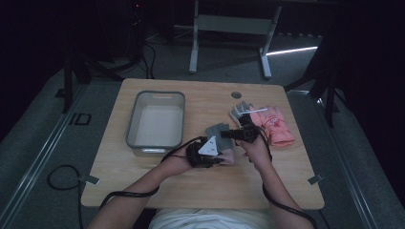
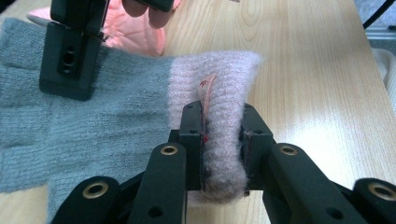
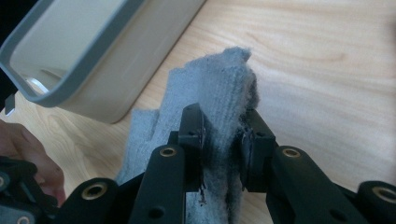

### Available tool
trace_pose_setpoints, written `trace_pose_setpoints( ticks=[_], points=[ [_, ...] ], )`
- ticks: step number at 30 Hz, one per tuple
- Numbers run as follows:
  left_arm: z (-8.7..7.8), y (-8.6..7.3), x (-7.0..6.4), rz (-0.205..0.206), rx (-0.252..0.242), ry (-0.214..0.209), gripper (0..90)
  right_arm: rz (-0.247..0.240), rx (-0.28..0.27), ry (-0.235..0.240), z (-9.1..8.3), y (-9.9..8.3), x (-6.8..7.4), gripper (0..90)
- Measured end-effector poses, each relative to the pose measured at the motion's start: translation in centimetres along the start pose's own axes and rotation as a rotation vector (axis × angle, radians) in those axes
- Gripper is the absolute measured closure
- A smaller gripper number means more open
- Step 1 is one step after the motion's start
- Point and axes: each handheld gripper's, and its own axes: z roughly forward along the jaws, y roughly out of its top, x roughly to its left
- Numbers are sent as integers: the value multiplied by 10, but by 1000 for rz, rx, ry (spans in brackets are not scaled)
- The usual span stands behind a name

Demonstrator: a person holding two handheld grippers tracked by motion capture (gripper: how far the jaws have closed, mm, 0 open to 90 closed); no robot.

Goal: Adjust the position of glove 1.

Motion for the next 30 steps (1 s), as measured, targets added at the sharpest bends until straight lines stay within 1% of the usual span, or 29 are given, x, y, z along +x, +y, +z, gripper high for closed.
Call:
trace_pose_setpoints(
  ticks=[2,4,5,6,7,9,10,11,13,15,16,17,18,20,21,23,24,26,27,30],
  points=[
    [-2,2,1,-1,3,-1,749,-6,-5,3,-2,3,3,740],
    [-8,6,3,9,15,2,749,-10,-11,8,-4,6,5,740],
    [-8,6,3,9,15,2,749,-13,-12,7,-4,7,6,740],
    [-12,8,5,22,32,5,749,-17,-15,6,-4,8,7,740],
    [-12,8,5,22,32,5,749,-17,-13,9,-4,9,7,741],
    [-18,9,9,32,43,8,749,-16,-16,12,-5,13,8,741],
    [-18,9,9,32,43,8,749,-16,-16,12,-5,13,8,741],
    [-24,10,13,27,43,7,749,-19,-14,13,-5,16,10,742],
    [-26,11,15,26,46,2,749,-23,-19,17,-4,20,12,742],
    [-33,12,19,39,57,3,749,-28,-20,20,-4,24,15,743],
    [-33,12,19,39,57,3,749,-29,-24,22,-3,25,17,743],
    [-37,12,21,42,65,4,749,-30,-27,24,-3,27,18,743],
    [-37,12,21,42,65,4,749,-30,-27,24,-3,27,18,743],
    [-45,12,25,54,77,6,750,-32,-33,36,0,32,23,743],
    [-45,12,25,54,77,6,749,-32,-33,36,0,32,23,743],
    [-52,9,28,65,80,11,749,-43,-37,43,3,36,28,743],
    [-54,7,28,78,83,18,749,-48,-37,46,4,37,29,743],
    [-56,6,28,81,84,19,749,-54,-33,47,7,39,32,743],
    [-59,3,29,90,95,22,749,-54,-33,51,8,40,33,743],
    [-65,1,32,91,112,25,749,-64,-33,53,13,43,39,743]
  ],
)
